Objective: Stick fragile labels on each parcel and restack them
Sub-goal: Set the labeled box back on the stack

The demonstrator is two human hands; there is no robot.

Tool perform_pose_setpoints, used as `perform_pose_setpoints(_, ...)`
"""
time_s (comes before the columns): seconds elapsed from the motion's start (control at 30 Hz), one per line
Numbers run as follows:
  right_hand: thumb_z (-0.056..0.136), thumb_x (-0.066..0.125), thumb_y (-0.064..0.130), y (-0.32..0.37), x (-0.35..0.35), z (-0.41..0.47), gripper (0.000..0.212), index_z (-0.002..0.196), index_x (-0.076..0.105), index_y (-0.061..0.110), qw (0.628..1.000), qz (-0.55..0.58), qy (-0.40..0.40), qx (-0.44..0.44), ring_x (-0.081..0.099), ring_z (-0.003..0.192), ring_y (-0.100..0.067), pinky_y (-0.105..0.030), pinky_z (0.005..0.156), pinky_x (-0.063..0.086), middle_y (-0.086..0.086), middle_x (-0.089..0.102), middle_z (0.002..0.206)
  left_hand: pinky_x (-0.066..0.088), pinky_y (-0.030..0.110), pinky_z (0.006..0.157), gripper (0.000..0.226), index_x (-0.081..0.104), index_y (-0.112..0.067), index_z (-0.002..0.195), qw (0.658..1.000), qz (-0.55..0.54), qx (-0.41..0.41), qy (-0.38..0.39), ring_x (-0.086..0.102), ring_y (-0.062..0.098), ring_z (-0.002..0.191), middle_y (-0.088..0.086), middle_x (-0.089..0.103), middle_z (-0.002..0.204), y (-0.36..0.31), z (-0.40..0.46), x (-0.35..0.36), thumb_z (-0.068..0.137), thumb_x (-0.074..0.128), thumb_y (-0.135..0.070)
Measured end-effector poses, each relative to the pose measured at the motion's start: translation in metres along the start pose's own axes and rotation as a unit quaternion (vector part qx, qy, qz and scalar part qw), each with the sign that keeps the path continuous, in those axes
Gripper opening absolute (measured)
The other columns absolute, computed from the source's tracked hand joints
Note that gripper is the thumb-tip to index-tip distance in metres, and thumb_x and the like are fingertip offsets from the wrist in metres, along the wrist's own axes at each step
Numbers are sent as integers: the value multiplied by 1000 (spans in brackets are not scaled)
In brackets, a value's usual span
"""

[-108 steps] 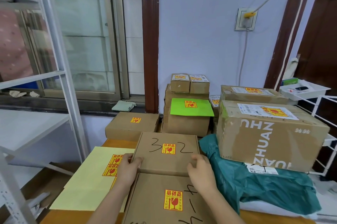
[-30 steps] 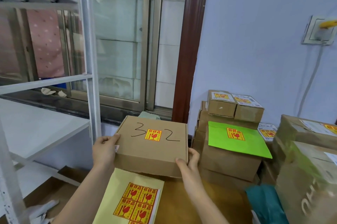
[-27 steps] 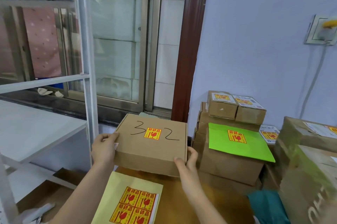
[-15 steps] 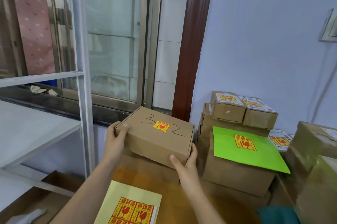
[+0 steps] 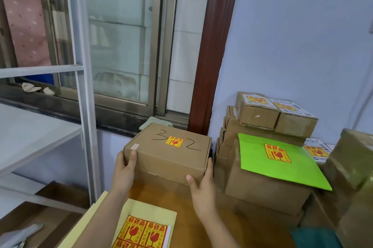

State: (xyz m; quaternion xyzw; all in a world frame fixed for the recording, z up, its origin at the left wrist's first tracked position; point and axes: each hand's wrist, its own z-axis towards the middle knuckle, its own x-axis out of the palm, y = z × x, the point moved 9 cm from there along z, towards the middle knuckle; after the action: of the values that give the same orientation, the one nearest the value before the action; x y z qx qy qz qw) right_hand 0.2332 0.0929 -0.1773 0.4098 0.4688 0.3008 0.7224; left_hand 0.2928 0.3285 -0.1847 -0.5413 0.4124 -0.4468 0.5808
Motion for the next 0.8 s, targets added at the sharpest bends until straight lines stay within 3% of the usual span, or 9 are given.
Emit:
perform_pose_setpoints(0.17,86,68,10,-12,3,3,98,152,-2,27,999,-13,8,30,38,137,-21,-34,111,31,1,37,150,35,48,103,48,30,-23,143,1000,-5,18,-22,41,28,126,5,44,139,20,-9,-5,98,40,-38)
perform_pose_setpoints(0.5,89,64,16,-16,1,2,85,152,8,20,997,-64,-38,32,54,120,-23,-28,93,45,-7,55,134,36,49,103,45,33,-23,141,999,0,28,-37,43,27,126,3,45,138,19,-5,-6,98,43,-34)
perform_pose_setpoints(0.6,91,61,18,-15,1,1,83,152,6,20,996,-75,-35,35,61,101,-19,-20,74,45,-6,62,119,37,49,103,44,37,-21,140,998,5,30,-45,44,27,125,4,47,138,19,-5,-8,98,45,-32)
perform_pose_setpoints(0.7,93,58,19,-10,2,-2,83,153,0,19,997,-66,-25,28,50,76,-9,-15,64,37,-2,59,98,37,49,103,44,39,-20,139,998,9,34,-53,44,28,125,4,47,137,17,-4,-9,98,46,-31)
perform_pose_setpoints(0.8,94,57,19,-7,4,-5,87,151,-9,21,997,-66,-24,25,56,87,-10,-11,71,37,-6,58,126,38,50,104,44,39,-21,140,998,16,32,-56,44,29,125,5,48,138,17,-2,-10,97,46,-32)
